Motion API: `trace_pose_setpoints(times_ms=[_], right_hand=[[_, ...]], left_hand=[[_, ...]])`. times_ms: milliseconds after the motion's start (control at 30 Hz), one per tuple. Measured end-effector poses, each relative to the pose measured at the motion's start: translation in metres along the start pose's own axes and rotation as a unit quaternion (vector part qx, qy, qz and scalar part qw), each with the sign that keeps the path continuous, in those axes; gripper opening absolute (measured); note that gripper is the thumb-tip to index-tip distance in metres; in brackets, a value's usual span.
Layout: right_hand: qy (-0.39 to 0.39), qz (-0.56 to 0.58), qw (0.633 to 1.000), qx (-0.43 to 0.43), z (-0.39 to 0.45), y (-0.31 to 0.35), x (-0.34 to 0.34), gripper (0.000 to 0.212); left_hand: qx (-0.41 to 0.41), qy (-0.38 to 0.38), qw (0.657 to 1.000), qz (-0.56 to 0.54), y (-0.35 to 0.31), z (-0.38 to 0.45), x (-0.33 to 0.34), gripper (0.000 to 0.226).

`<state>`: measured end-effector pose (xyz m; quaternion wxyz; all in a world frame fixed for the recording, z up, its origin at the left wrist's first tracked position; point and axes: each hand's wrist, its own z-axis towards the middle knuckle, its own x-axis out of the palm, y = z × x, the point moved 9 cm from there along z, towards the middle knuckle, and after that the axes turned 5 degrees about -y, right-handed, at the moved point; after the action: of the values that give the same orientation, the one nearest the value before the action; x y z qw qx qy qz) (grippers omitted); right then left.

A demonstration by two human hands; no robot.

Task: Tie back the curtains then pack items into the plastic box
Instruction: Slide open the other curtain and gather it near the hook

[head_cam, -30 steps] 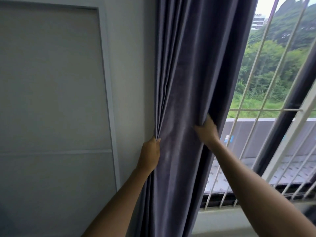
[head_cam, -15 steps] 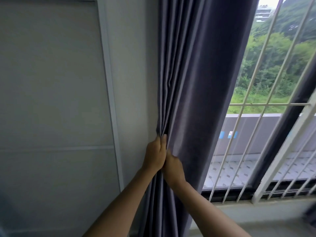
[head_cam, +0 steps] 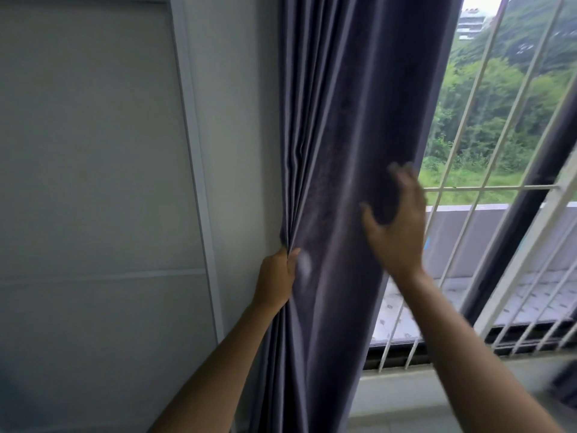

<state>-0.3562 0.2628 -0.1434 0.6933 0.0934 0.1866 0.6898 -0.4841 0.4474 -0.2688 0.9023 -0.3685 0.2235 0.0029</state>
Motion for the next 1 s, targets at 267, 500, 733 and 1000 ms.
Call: trace_pose_setpoints(times_ms=[267, 500, 733, 1000], right_hand=[[0.149, -0.009, 0.956, 0.252, 0.012, -0.095, 0.034, 0.091], [0.292, -0.068, 0.92, 0.252, -0.091, -0.08, 0.084, 0.07], [0.317, 0.021, 0.929, 0.192, -0.176, -0.027, 0.117, 0.084], [0.314, 0.049, 0.913, 0.256, -0.204, -0.013, 0.109, 0.045]], left_hand=[[-0.008, 0.001, 1.0, 0.019, -0.007, 0.0, 0.005, 0.04], [-0.031, 0.016, 0.999, -0.008, -0.006, -0.005, 0.003, 0.059], [-0.056, 0.027, 0.998, -0.014, -0.004, -0.006, 0.006, 0.043], [-0.082, 0.046, 0.995, -0.037, -0.009, -0.011, 0.013, 0.042]])
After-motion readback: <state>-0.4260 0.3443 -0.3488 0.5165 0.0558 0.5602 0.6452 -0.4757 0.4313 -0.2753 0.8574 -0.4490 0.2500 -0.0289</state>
